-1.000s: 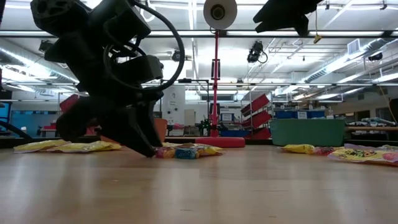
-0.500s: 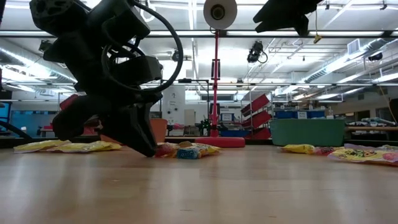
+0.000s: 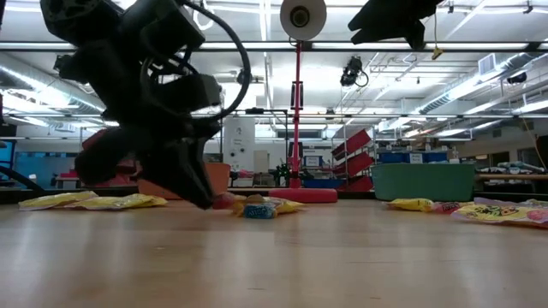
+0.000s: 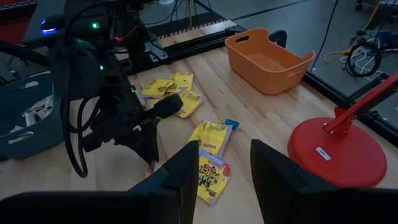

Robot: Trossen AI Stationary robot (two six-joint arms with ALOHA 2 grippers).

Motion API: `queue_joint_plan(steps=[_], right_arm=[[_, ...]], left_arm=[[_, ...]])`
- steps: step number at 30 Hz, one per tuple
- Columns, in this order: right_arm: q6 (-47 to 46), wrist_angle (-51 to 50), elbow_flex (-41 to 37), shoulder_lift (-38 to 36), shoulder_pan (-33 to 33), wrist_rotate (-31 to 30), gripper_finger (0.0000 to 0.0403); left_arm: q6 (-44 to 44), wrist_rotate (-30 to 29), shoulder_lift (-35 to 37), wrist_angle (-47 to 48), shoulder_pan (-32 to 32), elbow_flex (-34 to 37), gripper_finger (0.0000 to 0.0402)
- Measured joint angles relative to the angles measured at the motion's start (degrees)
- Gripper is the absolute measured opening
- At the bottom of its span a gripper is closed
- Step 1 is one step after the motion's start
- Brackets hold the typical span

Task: Sort candy
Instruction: Put the small red candy into the green bin

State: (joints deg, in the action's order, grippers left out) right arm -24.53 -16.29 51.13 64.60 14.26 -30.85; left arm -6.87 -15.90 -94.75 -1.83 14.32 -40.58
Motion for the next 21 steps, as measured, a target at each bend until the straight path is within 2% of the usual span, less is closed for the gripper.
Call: queue_joint_plan(steps=[9, 14, 21], right_arm=[[0.0, 0.0, 0.0, 0.0, 0.0, -0.1, 0.0130], [0.0, 0.0, 0.0, 0.0, 0.0, -0.6, 0.0130], [0.0, 0.0, 0.0, 0.0, 0.0, -0.6, 0.0130]], left_arm=[[0.9, 0.2, 2.5, -0.6, 0.0, -0.1, 0.0049], [3.7, -1.3, 2.5, 2.7, 0.0, -0.1, 0.0050], [4.8, -1.5, 2.5, 5.8, 0.0, -0.2, 0.0074]])
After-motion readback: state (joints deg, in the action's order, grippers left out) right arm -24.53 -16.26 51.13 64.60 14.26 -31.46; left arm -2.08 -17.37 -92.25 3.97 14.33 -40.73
